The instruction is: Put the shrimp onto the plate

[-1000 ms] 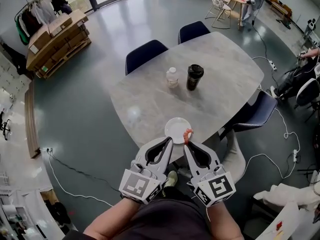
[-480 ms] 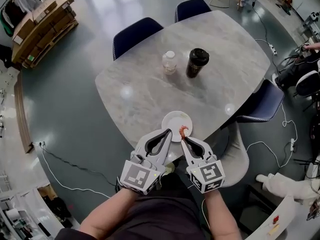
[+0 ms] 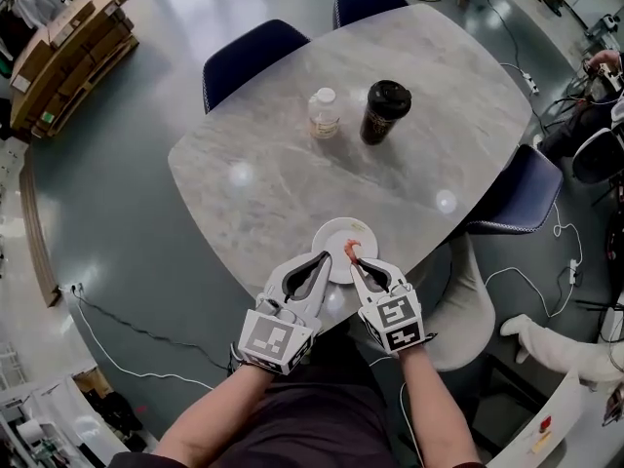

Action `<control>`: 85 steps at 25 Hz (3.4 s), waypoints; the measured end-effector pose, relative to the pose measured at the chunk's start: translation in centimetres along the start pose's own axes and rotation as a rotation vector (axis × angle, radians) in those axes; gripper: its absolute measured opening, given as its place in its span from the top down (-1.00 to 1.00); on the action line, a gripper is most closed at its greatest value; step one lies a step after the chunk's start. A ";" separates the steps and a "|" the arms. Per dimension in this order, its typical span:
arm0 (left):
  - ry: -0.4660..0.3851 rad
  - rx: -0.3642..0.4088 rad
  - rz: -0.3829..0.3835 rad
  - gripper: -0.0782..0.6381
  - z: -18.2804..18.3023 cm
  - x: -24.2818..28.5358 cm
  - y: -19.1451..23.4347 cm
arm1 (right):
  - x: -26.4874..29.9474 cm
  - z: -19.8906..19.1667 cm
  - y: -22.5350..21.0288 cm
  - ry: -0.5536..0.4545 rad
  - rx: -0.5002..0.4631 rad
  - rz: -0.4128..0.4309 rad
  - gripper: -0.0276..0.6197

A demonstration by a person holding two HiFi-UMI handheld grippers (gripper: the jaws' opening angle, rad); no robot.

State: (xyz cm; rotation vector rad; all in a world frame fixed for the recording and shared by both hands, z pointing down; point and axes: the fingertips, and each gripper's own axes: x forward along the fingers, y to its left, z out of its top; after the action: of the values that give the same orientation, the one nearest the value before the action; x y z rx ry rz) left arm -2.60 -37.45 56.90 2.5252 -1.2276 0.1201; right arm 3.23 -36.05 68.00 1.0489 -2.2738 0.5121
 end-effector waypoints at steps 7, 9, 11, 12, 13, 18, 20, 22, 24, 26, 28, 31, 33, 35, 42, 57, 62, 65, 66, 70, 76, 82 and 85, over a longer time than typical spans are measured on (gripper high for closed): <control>0.028 0.012 -0.004 0.76 -1.9 0.9 0.9 | 3.6 -2.9 -0.8 0.138 -0.074 0.013 0.82; 0.034 0.012 -0.003 0.76 -2.2 0.9 1.3 | 4.2 -3.1 -0.9 0.163 -0.094 0.013 0.82; 0.043 0.013 -0.003 0.76 -2.5 0.9 1.7 | 4.7 -3.4 -0.9 0.189 -0.101 0.013 0.82; 0.046 0.013 -0.005 0.76 -2.7 1.0 1.8 | 4.8 -3.7 -1.0 0.206 -0.103 0.010 0.82; 0.049 0.013 -0.008 0.76 -2.9 1.1 1.8 | 4.9 -3.9 -1.1 0.222 -0.107 0.007 0.82; 0.059 0.005 -0.016 0.76 -3.8 1.9 2.0 | 5.5 -4.7 -1.7 0.269 -0.120 0.003 0.81; 0.064 0.006 -0.017 0.76 -4.3 2.2 2.1 | 5.6 -5.0 -1.7 0.281 -0.125 0.006 0.81; 0.073 0.009 -0.019 0.76 -4.7 2.5 2.2 | 5.8 -5.2 -1.7 0.292 -0.129 0.008 0.81; 0.079 0.011 -0.019 0.76 -5.0 2.8 2.2 | 5.9 -5.4 -1.7 0.308 -0.138 0.006 0.81; 0.089 0.015 -0.018 0.76 -5.5 2.9 2.2 | 5.9 -5.5 -1.7 0.316 -0.147 0.005 0.81; 0.099 0.015 -0.018 0.76 -6.0 3.1 2.2 | 6.0 -5.5 -1.5 0.314 -0.149 0.017 0.81; 0.108 0.021 -0.017 0.76 -6.2 3.1 2.1 | 6.0 -5.6 -1.3 0.324 -0.146 0.031 0.63; 0.114 0.017 -0.012 0.76 -6.0 2.9 2.0 | 5.6 -5.2 -1.5 0.326 -0.150 0.017 0.61; 0.119 0.013 -0.007 0.76 -5.5 2.5 1.8 | 4.8 -4.3 -1.6 0.305 -0.143 -0.004 0.61; 0.133 0.056 -0.014 0.76 -2.1 0.8 -0.2 | 0.6 0.5 -0.2 0.179 -0.061 -0.021 0.78; 0.069 0.062 -0.059 0.76 9.3 -4.0 -7.8 | -13.8 15.2 3.5 -0.301 0.057 -0.006 0.91; 0.013 0.077 -0.053 0.76 13.0 -5.5 -9.1 | -17.4 19.2 5.2 -0.403 0.011 -0.006 0.91; -0.015 0.085 -0.049 0.76 14.6 -6.3 -9.7 | -19.1 20.4 5.7 -0.449 0.003 -0.012 0.91; -0.025 0.088 -0.048 0.76 15.1 -6.6 -10.0 | -19.8 20.7 5.7 -0.464 0.001 -0.018 0.91; -0.071 0.115 -0.052 0.76 17.5 -7.7 -11.1 | -22.0 22.3 6.2 -0.528 -0.019 -0.037 0.91; -0.125 0.155 -0.038 0.76 19.5 -8.8 -11.2 | -22.8 23.8 7.1 -0.580 -0.030 -0.025 0.91; -0.148 0.180 -0.030 0.76 20.3 -8.9 -11.8 | -23.6 24.3 7.4 -0.593 -0.039 -0.018 0.91; -0.157 0.180 -0.032 0.76 20.5 -8.9 -12.1 | -23.9 24.4 7.6 -0.601 -0.050 -0.024 0.91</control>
State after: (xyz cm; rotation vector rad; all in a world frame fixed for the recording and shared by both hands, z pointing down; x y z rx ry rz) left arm -0.20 -30.54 32.58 2.7537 -1.2861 0.0261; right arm 1.53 -31.53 33.32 1.3357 -2.7616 0.1305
